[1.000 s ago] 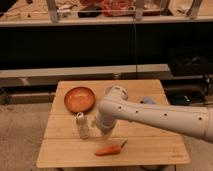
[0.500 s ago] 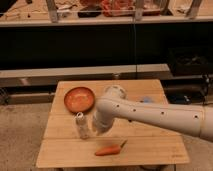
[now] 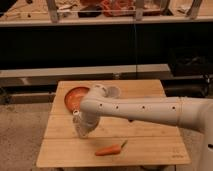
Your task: Knock the bottle over
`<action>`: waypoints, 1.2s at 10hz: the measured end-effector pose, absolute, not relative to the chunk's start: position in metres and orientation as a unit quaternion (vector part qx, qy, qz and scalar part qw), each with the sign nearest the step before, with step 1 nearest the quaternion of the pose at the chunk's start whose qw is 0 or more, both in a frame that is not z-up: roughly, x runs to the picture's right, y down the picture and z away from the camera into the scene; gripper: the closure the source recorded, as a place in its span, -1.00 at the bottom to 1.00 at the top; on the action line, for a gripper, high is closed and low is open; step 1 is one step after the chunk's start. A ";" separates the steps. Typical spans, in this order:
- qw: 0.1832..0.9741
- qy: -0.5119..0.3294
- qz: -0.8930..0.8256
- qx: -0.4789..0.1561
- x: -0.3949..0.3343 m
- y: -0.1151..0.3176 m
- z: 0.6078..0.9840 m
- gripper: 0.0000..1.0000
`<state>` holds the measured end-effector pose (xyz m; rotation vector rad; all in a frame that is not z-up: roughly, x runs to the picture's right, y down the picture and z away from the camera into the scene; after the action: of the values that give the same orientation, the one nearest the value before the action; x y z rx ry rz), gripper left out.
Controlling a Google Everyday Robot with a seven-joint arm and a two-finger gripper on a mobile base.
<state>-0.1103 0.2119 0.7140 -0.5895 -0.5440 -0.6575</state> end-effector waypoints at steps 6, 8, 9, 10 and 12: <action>0.866 -0.261 -0.318 -0.285 -0.123 0.203 0.715 0.99; 0.863 -0.264 -0.324 -0.285 -0.134 0.207 0.712 0.99; 0.862 -0.265 -0.324 -0.286 -0.139 0.208 0.710 0.99; 0.862 -0.264 -0.323 -0.286 -0.138 0.208 0.710 0.99; 0.862 -0.265 -0.324 -0.287 -0.143 0.207 0.712 0.99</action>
<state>-0.1429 0.2075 0.7123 -0.6024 -0.5549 -0.6799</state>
